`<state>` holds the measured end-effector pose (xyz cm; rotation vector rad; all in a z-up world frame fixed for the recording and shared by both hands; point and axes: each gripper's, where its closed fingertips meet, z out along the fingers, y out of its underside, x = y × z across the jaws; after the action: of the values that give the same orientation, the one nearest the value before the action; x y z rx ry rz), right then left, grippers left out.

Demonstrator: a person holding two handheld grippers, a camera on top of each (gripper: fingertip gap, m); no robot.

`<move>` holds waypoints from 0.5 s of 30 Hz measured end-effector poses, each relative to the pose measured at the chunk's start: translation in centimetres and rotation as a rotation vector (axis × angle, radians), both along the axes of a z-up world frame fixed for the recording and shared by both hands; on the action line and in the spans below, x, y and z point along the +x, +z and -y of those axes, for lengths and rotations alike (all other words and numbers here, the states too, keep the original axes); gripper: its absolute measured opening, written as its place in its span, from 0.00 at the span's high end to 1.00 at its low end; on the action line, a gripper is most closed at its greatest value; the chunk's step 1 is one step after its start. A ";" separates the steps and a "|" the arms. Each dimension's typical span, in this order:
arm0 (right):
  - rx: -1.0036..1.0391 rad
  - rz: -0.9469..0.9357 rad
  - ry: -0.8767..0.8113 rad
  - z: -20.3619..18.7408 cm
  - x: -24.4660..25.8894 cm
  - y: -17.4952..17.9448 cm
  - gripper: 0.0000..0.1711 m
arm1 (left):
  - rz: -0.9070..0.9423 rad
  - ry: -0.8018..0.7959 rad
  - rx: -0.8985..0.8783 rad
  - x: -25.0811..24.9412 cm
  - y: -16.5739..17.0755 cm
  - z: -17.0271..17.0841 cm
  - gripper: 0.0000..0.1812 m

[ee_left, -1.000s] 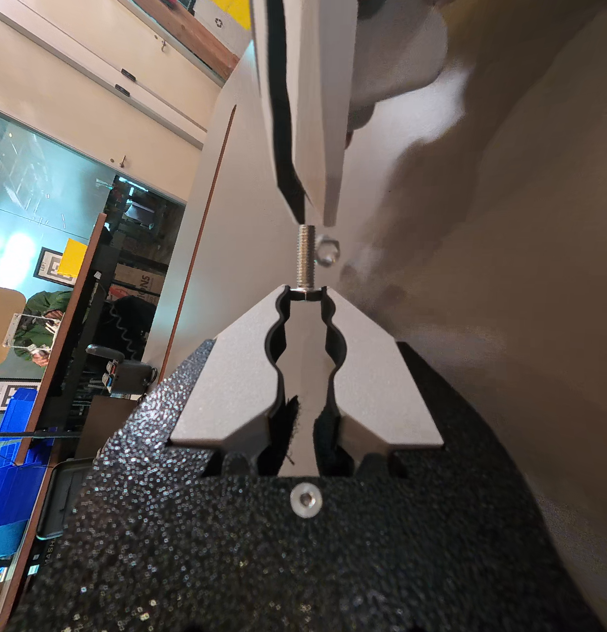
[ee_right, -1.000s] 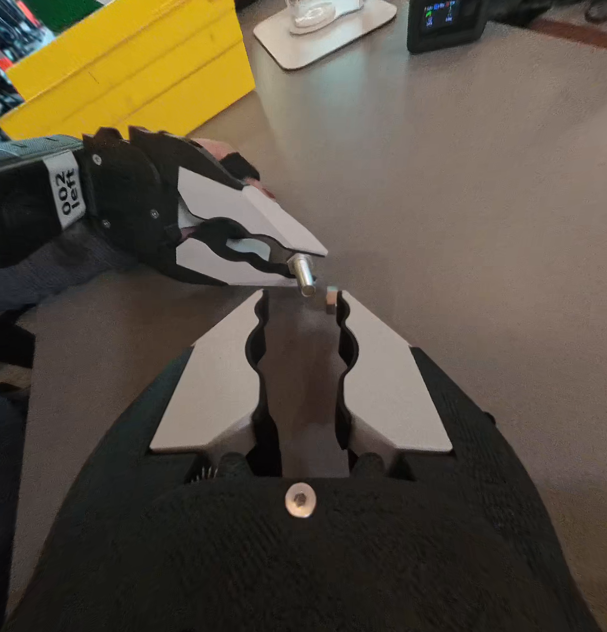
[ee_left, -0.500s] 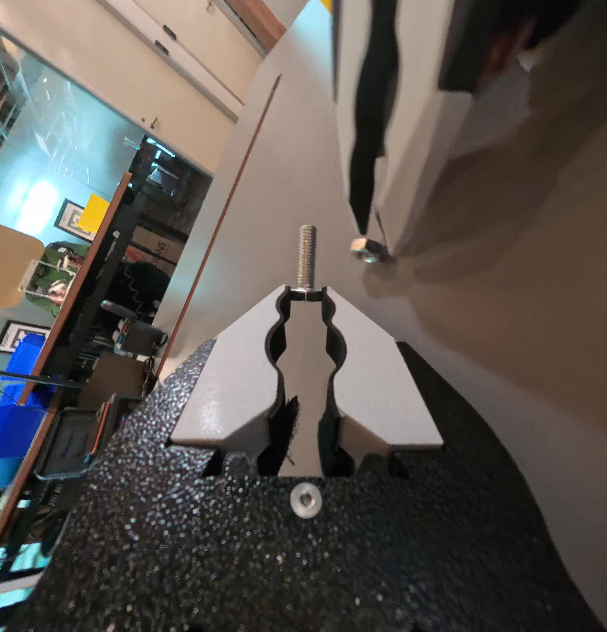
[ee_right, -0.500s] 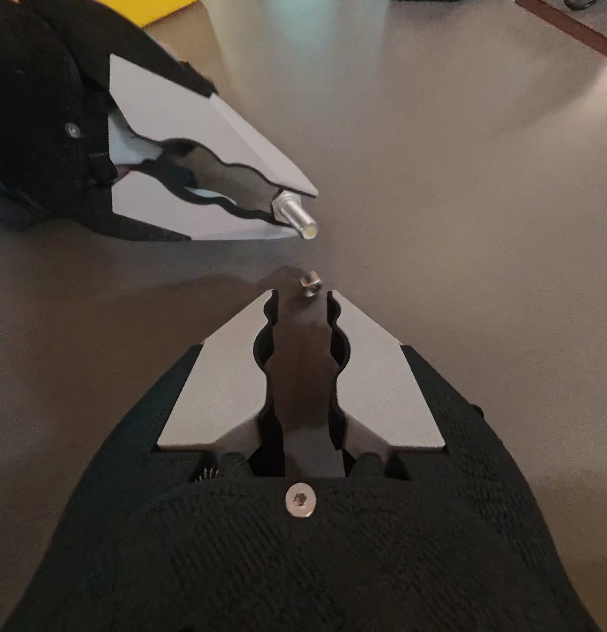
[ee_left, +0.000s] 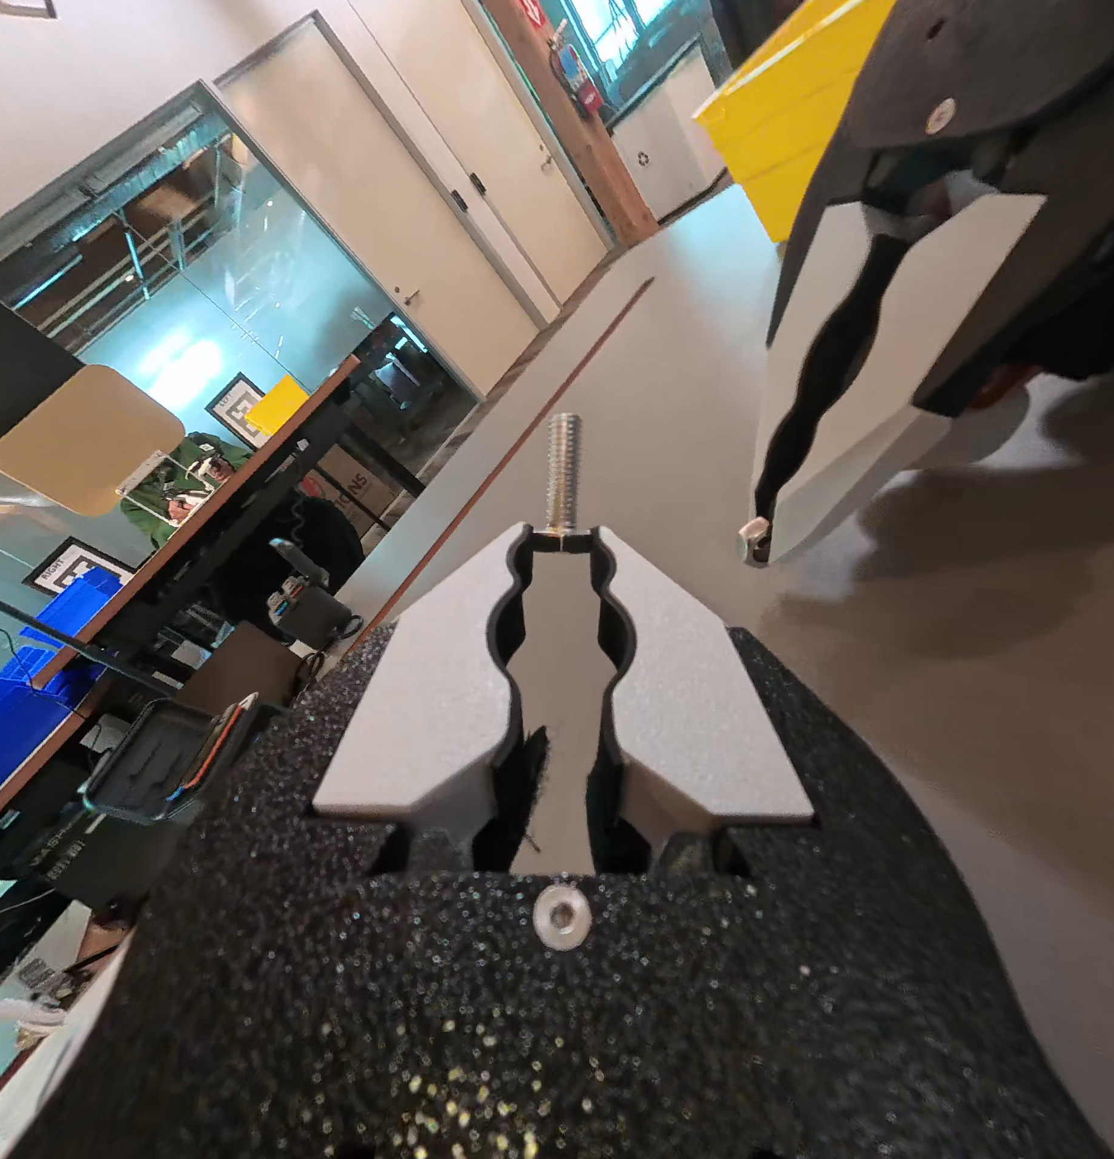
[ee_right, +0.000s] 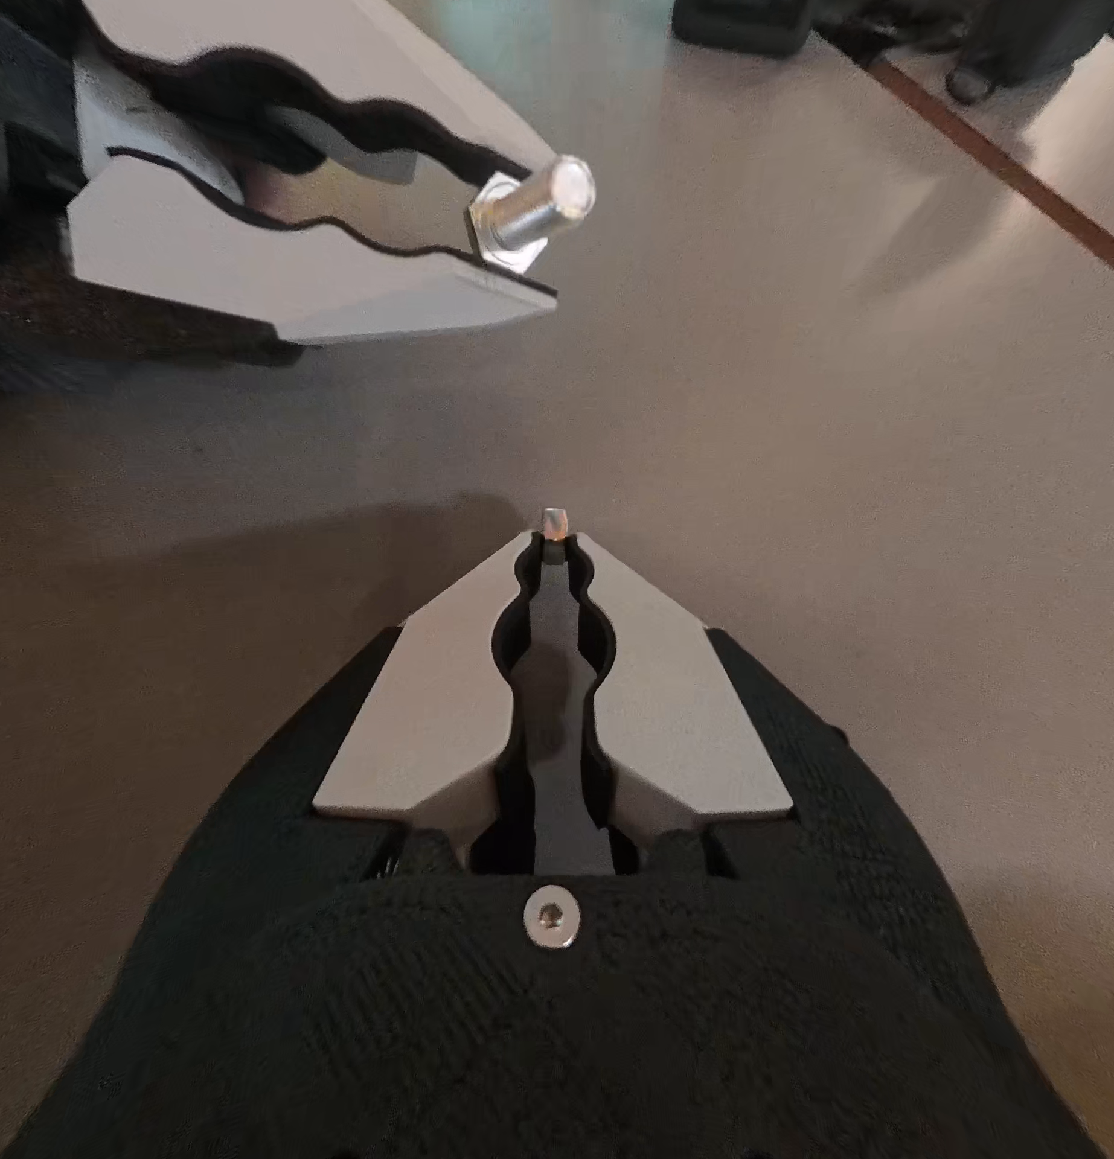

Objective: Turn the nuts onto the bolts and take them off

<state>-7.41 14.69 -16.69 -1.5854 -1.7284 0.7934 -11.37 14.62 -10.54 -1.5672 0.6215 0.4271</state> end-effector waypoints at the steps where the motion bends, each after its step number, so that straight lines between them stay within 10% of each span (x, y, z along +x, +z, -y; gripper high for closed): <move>1: 0.021 -0.023 0.005 0.1 0.0 0.8 0.96 | 0.017 0.004 0.013 -0.2 0.3 0.1 0.91; 8: 0.166 -0.249 -0.073 0.3 3.5 10.2 0.96 | 0.089 0.014 0.029 -1.1 0.7 0.2 0.91; 15: 0.320 -0.084 -0.342 -6.0 19.1 13.5 0.96 | 0.043 -0.010 0.013 -0.3 0.3 0.3 0.91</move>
<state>11.68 20.67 -3.19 -1.5419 -1.3906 0.3878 -11.69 14.31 -10.26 -1.5561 0.5921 0.3879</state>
